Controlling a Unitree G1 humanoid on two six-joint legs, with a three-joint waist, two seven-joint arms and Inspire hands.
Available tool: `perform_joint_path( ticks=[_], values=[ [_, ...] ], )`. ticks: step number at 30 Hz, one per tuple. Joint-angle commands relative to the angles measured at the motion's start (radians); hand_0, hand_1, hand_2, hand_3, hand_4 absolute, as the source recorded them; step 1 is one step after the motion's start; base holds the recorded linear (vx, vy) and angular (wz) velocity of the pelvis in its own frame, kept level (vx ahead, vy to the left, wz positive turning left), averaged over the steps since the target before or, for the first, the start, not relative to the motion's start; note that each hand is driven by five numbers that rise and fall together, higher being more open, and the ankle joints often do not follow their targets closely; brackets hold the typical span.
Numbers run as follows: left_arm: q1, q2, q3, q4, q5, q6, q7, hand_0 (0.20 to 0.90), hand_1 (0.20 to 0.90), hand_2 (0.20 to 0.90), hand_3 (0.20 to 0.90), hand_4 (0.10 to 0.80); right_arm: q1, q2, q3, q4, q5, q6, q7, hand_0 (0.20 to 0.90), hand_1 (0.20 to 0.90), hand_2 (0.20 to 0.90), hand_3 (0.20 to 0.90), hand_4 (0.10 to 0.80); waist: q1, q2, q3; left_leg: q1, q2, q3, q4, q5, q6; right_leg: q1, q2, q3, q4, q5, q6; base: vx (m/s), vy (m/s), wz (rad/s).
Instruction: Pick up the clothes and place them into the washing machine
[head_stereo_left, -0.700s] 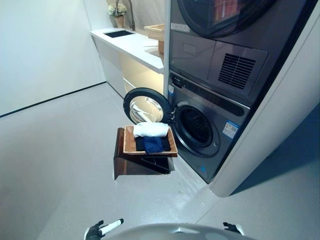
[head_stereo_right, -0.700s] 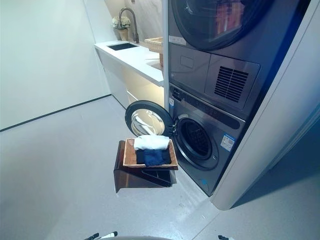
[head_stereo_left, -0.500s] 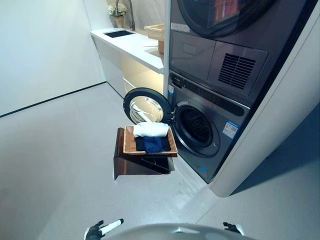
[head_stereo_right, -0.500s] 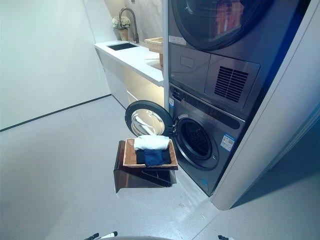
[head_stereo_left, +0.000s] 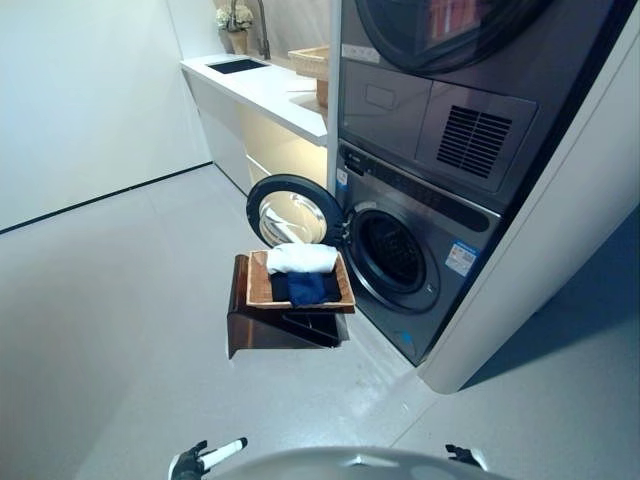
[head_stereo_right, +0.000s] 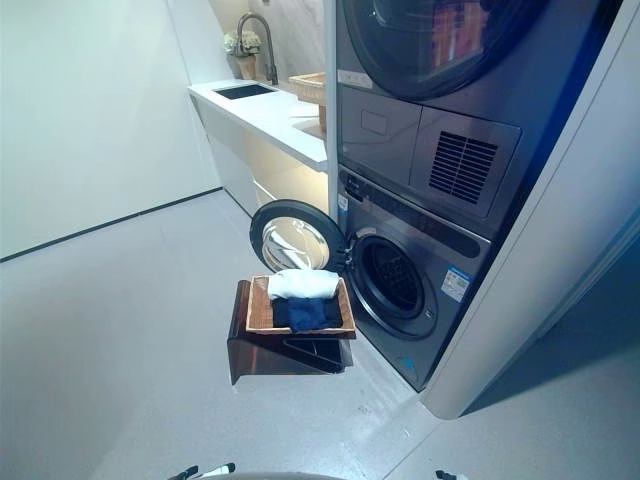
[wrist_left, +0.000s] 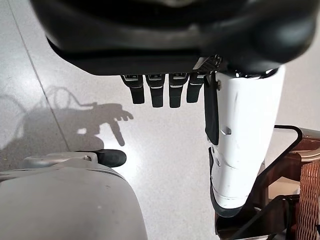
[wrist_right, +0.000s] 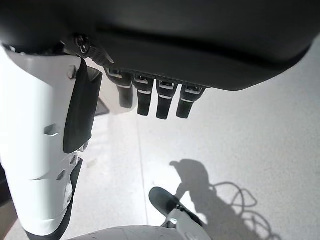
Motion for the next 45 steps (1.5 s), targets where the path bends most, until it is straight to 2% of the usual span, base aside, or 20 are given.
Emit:
perform_joint_path(
  ticks=[1, 17, 28, 33, 35, 37, 38, 39, 40, 41, 43, 45],
  values=[
    [-0.094, -0.054, -0.018, 0.03, 0.031, -0.011, 0.005, 0.9, 0.9, 0.9, 0.9, 0.8, -0.131, 0.027, 0.034, 0.057, -0.027, -0.008, -0.035, 0.9, 0.9, 0.9, 0.9, 0.8, 0.001, -0.047, 0.047, 0.067, -0.095, 0.032, -0.001, -0.112, -0.006, 0.038, 0.033, 0.016, 0.001, -0.044, 0.015, 0.0, 0.0, 0.0],
    [-0.108, -0.057, -0.044, 0.022, 0.052, -0.002, 0.006, 0.9, 0.9, 0.9, 0.9, 0.8, -0.147, 0.023, 0.042, 0.06, -0.029, 0.005, -0.034, 0.9, 0.9, 0.9, 0.9, 0.8, -0.005, -0.035, 0.051, 0.072, -0.095, 0.029, -0.001, -0.114, -0.006, 0.042, 0.036, 0.019, 0.001, -0.049, 0.009, 0.001, -0.005, 0.0],
    [-0.136, -0.063, -0.083, 0.006, 0.063, 0.002, 0.013, 0.9, 0.9, 0.9, 0.9, 0.8, -0.184, 0.016, 0.065, 0.036, -0.043, 0.003, -0.042, 0.9, 0.9, 0.9, 0.9, 0.8, -0.022, -0.01, 0.071, 0.056, -0.075, 0.034, 0.001, -0.088, -0.018, -0.001, 0.055, 0.043, 0.027, -0.067, -0.014, 0.002, -0.084, -0.01],
    [-0.162, -0.073, -0.097, -0.012, 0.043, 0.0, 0.024, 0.9, 0.9, 0.9, 0.9, 0.8, -0.2, 0.011, 0.077, 0.036, -0.045, 0.003, -0.045, 0.9, 0.9, 0.9, 0.9, 0.8, -0.024, -0.021, 0.095, -0.015, -0.062, 0.043, 0.136, -0.112, -0.031, -0.023, 0.056, 0.058, 0.044, -0.077, -0.031, -0.02, -0.128, 0.0],
    [-0.183, -0.074, -0.092, -0.017, -0.001, -0.006, 0.03, 0.9, 0.9, 0.9, 0.9, 0.8, -0.202, 0.009, 0.084, 0.032, -0.044, 0.001, -0.047, 0.9, 0.9, 0.9, 0.9, 0.8, -0.015, -0.049, 0.137, -0.125, -0.059, 0.04, 0.361, -0.108, -0.048, -0.023, 0.045, 0.061, 0.05, -0.083, -0.047, -0.03, -0.199, 0.04],
    [-0.191, -0.08, -0.086, -0.021, -0.028, -0.01, 0.028, 0.9, 0.9, 0.9, 0.9, 0.8, -0.195, -0.001, 0.078, 0.03, -0.04, 0.003, -0.049, 0.9, 0.9, 0.9, 0.9, 0.8, -0.006, -0.058, 0.167, -0.205, -0.075, 0.023, 0.484, -0.07, -0.056, -0.013, 0.037, 0.058, 0.049, -0.087, -0.055, -0.002, -0.129, 0.14],
    [-0.198, -0.08, -0.085, -0.019, -0.041, -0.011, 0.027, 0.9, 0.9, 0.9, 0.9, 0.8, -0.196, -0.006, 0.075, 0.03, -0.039, 0.004, -0.052, 0.9, 0.9, 0.9, 0.9, 0.8, -0.005, -0.06, 0.178, -0.242, -0.074, 0.02, 0.507, -0.058, -0.059, -0.012, 0.034, 0.051, 0.05, -0.09, -0.057, 0.053, -0.07, 0.04],
    [-0.204, -0.08, -0.078, -0.02, -0.059, -0.01, 0.031, 0.9, 0.9, 0.9, 0.9, 0.8, -0.202, -0.018, 0.069, 0.038, -0.031, 0.009, -0.058, 0.9, 0.9, 0.9, 0.9, 0.8, -0.001, -0.056, 0.186, -0.303, -0.083, 0.028, 0.425, -0.065, -0.049, -0.014, 0.031, 0.049, 0.053, -0.102, -0.054, 0.05, -0.028, 0.08],
    [-0.204, -0.08, -0.078, -0.02, -0.059, -0.01, 0.031, 0.9, 0.9, 0.9, 0.9, 0.8, -0.203, -0.018, 0.069, 0.038, -0.031, 0.009, -0.058, 0.9, 0.9, 0.9, 0.9, 0.8, -0.001, -0.056, 0.187, -0.303, -0.084, 0.028, 0.426, -0.066, -0.049, -0.013, 0.031, 0.049, 0.053, -0.103, -0.054, 0.118, 0.005, 0.2],
    [-0.201, -0.079, -0.073, -0.02, -0.071, -0.01, 0.033, 0.9, 0.9, 0.9, 0.9, 0.8, -0.202, -0.025, 0.065, 0.045, -0.026, 0.01, -0.061, 0.9, 0.9, 0.9, 0.9, 0.8, 0.004, -0.048, 0.187, -0.311, -0.076, 0.032, 0.356, -0.041, -0.045, -0.01, 0.039, 0.053, 0.053, -0.108, -0.051, 0.159, 0.038, 0.19],
    [-0.196, -0.08, -0.069, -0.022, -0.088, -0.013, 0.04, 0.9, 0.9, 0.9, 0.9, 0.8, -0.198, -0.035, 0.055, 0.05, -0.019, 0.013, -0.07, 0.9, 0.9, 0.9, 0.9, 0.8, 0.012, -0.03, 0.189, -0.319, -0.037, 0.029, 0.186, 0.045, -0.054, 0.002, 0.062, 0.059, 0.053, -0.122, -0.046, 0.235, 0.071, 0.16],
    [-0.2, -0.085, -0.067, -0.02, -0.113, -0.018, 0.045, 0.9, 0.9, 0.9, 0.9, 0.8, -0.202, -0.047, 0.044, 0.052, 0.002, 0.01, -0.08, 0.9, 0.9, 0.9, 0.9, 0.8, 0.019, -0.029, 0.198, -0.351, -0.005, 0.018, 0.057, 0.084, -0.066, 0.011, 0.068, 0.065, 0.06, -0.15, -0.04, 0.224, 0.088, 0.15]
  ],
)
